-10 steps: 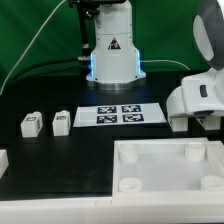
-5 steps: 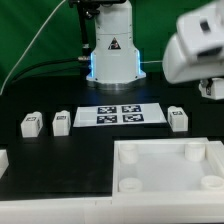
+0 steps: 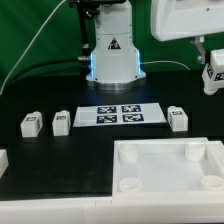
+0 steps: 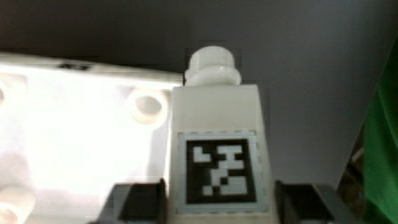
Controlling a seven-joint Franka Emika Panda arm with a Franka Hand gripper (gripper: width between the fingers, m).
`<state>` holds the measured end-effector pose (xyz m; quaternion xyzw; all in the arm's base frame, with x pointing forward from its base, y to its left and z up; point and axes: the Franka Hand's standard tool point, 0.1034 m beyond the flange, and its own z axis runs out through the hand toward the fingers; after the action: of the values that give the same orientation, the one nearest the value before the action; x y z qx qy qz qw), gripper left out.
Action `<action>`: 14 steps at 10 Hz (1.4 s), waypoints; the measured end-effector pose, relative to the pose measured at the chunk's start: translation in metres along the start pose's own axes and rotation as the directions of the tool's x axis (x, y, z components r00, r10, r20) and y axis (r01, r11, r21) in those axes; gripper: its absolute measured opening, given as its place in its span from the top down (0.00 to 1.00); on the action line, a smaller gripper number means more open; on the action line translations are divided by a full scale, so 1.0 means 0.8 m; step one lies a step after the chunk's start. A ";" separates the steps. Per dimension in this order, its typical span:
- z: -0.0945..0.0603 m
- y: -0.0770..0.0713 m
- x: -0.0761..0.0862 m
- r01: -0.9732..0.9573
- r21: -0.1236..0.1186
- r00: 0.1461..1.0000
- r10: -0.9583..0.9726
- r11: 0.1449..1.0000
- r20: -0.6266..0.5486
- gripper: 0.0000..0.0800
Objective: Assemble one leg
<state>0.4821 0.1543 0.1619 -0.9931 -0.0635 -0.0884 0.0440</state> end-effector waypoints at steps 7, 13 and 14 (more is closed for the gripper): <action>-0.035 0.076 0.091 0.101 -0.084 0.867 -0.129 0.991 -0.482 0.64; -0.040 0.072 0.113 0.105 -0.074 0.876 -0.127 0.992 -0.465 0.63; -0.043 0.067 0.131 0.106 -0.069 0.869 -0.126 0.992 -0.479 0.63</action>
Offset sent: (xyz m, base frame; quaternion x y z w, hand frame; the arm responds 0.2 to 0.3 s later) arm 0.0658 -0.0411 0.0399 -0.0309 0.2410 -0.0616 0.9681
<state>0.5861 0.1100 0.2102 -0.9347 -0.1082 -0.3369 0.0329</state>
